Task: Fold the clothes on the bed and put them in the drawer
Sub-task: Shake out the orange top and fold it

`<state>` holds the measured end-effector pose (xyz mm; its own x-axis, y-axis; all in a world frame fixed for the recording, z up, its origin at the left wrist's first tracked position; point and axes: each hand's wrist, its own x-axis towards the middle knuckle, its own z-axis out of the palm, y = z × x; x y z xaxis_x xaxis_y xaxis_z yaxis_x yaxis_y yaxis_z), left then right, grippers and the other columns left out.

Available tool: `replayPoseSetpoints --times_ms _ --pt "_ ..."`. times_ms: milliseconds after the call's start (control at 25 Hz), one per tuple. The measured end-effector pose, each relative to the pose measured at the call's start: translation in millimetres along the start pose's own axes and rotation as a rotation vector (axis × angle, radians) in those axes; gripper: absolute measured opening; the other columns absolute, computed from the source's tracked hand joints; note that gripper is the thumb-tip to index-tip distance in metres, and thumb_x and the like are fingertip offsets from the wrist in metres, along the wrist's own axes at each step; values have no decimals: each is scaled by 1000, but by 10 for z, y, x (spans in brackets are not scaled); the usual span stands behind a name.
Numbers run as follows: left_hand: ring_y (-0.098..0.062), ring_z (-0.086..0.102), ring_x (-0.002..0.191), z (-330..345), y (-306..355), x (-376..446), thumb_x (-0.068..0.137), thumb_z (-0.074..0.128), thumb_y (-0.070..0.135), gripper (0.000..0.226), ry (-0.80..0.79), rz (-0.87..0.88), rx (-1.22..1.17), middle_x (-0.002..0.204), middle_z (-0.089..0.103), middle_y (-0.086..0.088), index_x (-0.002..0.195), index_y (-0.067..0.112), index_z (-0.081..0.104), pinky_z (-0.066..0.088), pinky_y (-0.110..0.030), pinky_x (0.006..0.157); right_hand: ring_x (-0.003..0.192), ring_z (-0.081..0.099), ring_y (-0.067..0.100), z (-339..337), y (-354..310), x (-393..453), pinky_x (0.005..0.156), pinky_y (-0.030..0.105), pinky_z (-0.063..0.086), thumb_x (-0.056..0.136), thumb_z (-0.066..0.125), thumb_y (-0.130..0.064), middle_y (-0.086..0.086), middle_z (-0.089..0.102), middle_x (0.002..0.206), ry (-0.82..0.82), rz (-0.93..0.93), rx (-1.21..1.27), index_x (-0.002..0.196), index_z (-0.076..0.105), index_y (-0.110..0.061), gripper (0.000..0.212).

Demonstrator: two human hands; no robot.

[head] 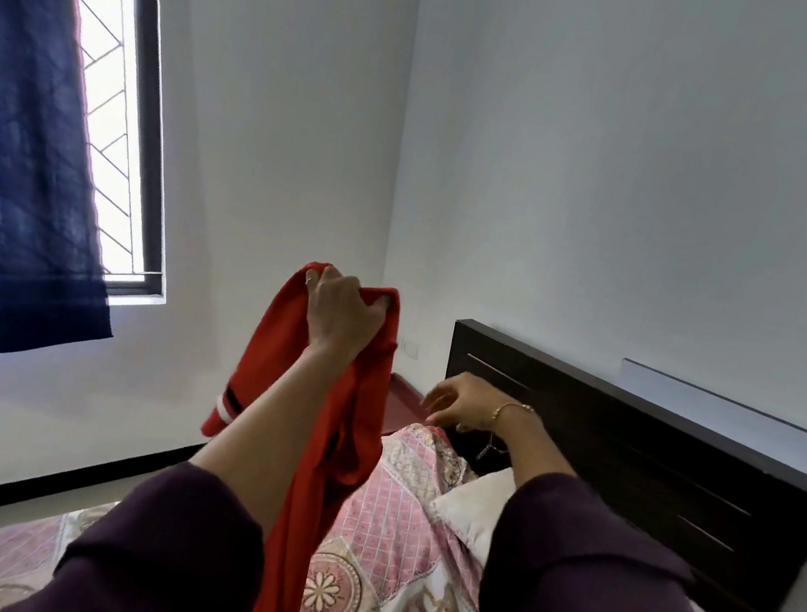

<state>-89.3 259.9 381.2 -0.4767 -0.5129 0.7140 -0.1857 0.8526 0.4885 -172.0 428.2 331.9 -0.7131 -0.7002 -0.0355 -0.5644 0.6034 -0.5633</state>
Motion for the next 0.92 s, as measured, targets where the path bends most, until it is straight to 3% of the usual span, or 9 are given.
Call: replayPoseSetpoints --times_ms 120,200,320,400,560,640,760,840,920 --pt "-37 41 123 -41 158 103 83 61 42 53 -14 -27 -19 122 52 -23 105 -6 64 9 -36 116 104 59 17 275 -73 160 79 28 53 83 68 -9 0 60 124 -172 3 25 124 57 -13 43" --pt "-36 40 123 -87 233 199 82 62 43 54 5 -30 -39 123 51 -22 105 -6 63 11 -37 116 91 57 11 394 -64 249 71 19 48 81 68 -3 3 60 121 -105 -29 67 128 53 -10 50" --pt "-31 43 119 -208 326 358 82 61 48 56 68 -43 -39 119 53 -20 101 -5 64 12 -36 116 73 53 9 480 -1 317 59 8 41 81 64 3 -1 58 87 56 -73 64 121 54 -10 44" --pt "-30 43 119 -292 356 470 84 59 48 56 113 -73 -62 119 53 -20 101 -5 64 13 -37 116 69 51 12 486 65 320 58 15 41 83 64 -2 -3 54 73 74 -42 8 111 60 -11 29" --pt "-30 46 116 -417 247 631 87 55 46 54 154 -138 -18 111 60 -21 99 -6 65 19 -37 112 99 59 28 340 294 316 80 32 41 90 54 -8 21 66 103 297 65 -144 107 67 2 23" --pt "-33 48 114 -405 78 638 89 51 44 54 104 -171 38 108 63 -22 100 -7 65 20 -39 110 107 58 33 147 406 313 84 33 43 89 47 -3 21 66 106 467 182 -141 102 70 -1 25" --pt "-36 53 109 -312 -242 548 90 48 46 57 -46 -250 118 107 65 -23 98 -8 66 27 -38 107 97 65 33 -177 575 380 87 40 53 86 49 -5 20 68 100 625 380 78 81 71 -11 22" --pt "-37 54 109 -229 -412 445 88 50 52 63 -159 -295 126 110 64 -24 99 -8 66 34 -37 101 96 64 34 -333 673 411 85 41 53 87 48 -6 21 64 106 693 457 165 92 70 -6 23" --pt "-38 55 109 -160 -533 339 85 54 58 67 -239 -341 89 111 63 -24 97 -8 66 40 -38 96 90 62 29 -445 660 320 73 32 52 90 43 -1 19 62 99 667 487 150 91 67 -4 24"
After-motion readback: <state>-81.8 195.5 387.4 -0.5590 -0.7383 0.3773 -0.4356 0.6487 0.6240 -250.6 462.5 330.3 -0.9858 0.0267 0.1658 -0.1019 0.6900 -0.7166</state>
